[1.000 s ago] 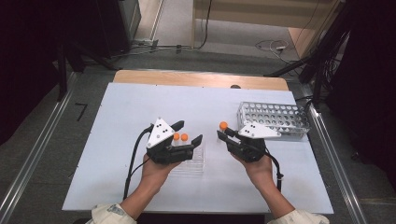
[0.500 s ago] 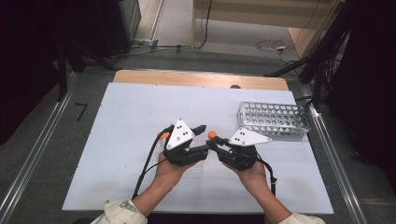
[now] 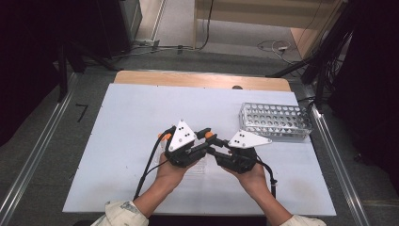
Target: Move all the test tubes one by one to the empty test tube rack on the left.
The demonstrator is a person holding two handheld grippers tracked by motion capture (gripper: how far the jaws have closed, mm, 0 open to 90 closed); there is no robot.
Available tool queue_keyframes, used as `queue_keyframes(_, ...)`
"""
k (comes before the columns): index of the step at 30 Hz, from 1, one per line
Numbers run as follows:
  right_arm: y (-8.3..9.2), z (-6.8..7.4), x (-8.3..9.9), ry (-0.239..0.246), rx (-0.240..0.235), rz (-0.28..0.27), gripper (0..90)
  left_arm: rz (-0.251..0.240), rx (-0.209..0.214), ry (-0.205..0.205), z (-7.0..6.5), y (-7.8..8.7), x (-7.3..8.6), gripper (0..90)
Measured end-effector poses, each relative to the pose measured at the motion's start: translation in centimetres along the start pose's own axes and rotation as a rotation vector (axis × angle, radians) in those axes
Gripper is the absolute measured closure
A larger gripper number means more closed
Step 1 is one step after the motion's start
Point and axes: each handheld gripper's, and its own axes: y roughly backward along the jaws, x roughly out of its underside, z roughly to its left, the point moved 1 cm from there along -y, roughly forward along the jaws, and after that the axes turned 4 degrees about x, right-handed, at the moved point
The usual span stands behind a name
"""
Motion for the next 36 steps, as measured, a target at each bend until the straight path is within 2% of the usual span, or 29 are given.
queue_keyframes(3,0.2,-0.2,0.1,-0.012,0.016,-0.005,34.5,-0.008,-0.028,0.003,0.7,0.6,-0.2,70.6)
queue_keyframes(5,0.5,-0.5,0.3,-0.023,0.033,-0.01,28.1,-0.01,-0.042,0.006,1.1,1.0,-0.2,70.6)
queue_keyframes(12,0.8,-1.4,1.0,-0.05,0.076,-0.01,15.5,-0.022,-0.083,0.002,1.9,1.6,-0.1,70.6)
queue_keyframes(20,1.1,-2.0,1.6,-0.07,0.094,-0.004,13.2,-0.021,-0.116,-0.008,2.4,1.0,0.2,70.5)
queue_keyframes(26,1.4,-2.2,1.9,-0.077,0.101,-0.002,13.1,0.004,-0.14,-0.016,2.6,0.3,0.9,70.5)
queue_keyframes(36,1.4,-2.2,1.9,-0.076,0.103,0.0,13.2,0.045,-0.142,-0.01,2.9,-0.2,2.4,70.4)
